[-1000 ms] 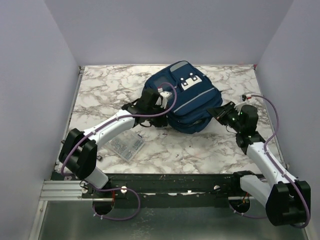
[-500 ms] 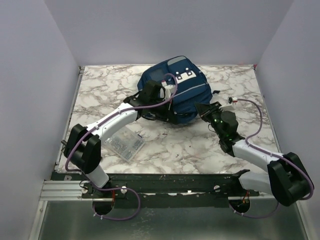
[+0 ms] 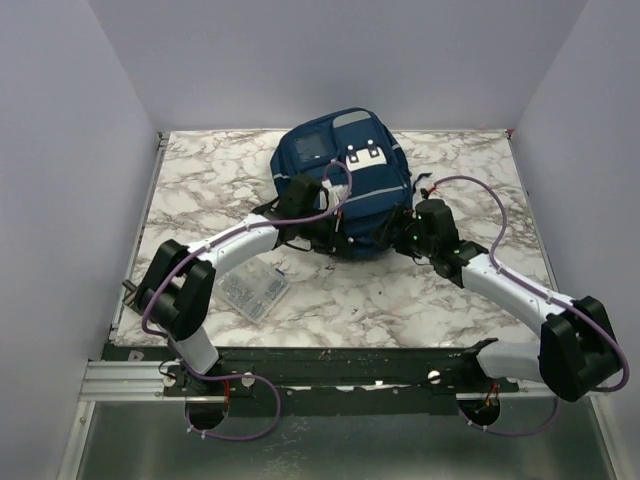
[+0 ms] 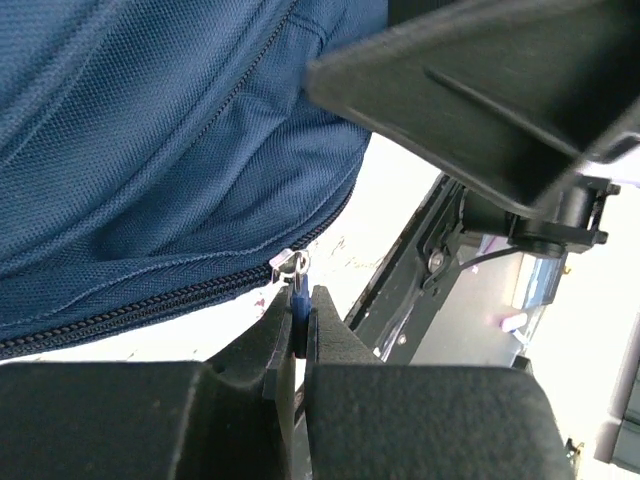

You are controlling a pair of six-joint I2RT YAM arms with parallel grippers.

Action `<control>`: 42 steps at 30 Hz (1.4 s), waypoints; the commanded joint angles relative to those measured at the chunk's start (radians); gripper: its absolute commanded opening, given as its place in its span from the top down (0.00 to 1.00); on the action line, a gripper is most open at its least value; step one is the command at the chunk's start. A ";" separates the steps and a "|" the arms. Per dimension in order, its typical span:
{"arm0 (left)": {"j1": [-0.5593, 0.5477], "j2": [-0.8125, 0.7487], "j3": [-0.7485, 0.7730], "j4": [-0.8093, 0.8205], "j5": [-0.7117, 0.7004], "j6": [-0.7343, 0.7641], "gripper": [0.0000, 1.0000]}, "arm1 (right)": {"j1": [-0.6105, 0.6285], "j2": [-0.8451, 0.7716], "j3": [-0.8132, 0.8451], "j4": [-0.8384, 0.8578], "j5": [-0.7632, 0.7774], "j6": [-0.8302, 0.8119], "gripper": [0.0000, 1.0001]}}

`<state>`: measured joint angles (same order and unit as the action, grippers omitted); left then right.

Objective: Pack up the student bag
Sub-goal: Zip the student bag at the center of the board.

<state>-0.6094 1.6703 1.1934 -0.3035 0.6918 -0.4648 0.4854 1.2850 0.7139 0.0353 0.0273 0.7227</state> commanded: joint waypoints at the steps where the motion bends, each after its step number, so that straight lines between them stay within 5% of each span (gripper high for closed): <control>1: -0.052 -0.036 -0.137 0.195 0.051 -0.092 1.00 | 0.018 -0.126 0.020 -0.406 -0.167 -0.036 0.17; 5: -0.089 0.006 -0.179 0.237 0.027 -0.140 0.97 | 0.019 -0.185 -0.015 -0.400 -0.237 0.033 0.16; 10: -0.090 -0.039 -0.250 0.291 0.022 -0.155 0.58 | 0.071 -0.198 -0.065 -0.350 -0.225 0.082 0.16; 16: -0.022 -0.200 -0.389 0.290 0.036 -0.117 0.39 | 0.212 -0.197 -0.074 -0.301 -0.090 0.169 0.14; 25: 0.159 -0.478 -0.497 0.155 -0.028 -0.139 0.39 | 0.313 -0.051 -0.071 -0.170 0.068 0.036 0.23; 30: 0.187 -0.498 -0.519 0.150 -0.066 -0.214 0.40 | 0.314 -0.008 -0.101 -0.005 0.072 -0.002 0.39; 42: 0.214 -0.384 -0.544 0.282 -0.062 -0.444 0.40 | 0.323 0.140 -0.028 0.023 0.192 -0.003 0.37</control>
<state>-0.3985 1.2423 0.6651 -0.0883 0.6270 -0.8215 0.7998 1.3937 0.6476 0.0170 0.1265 0.7498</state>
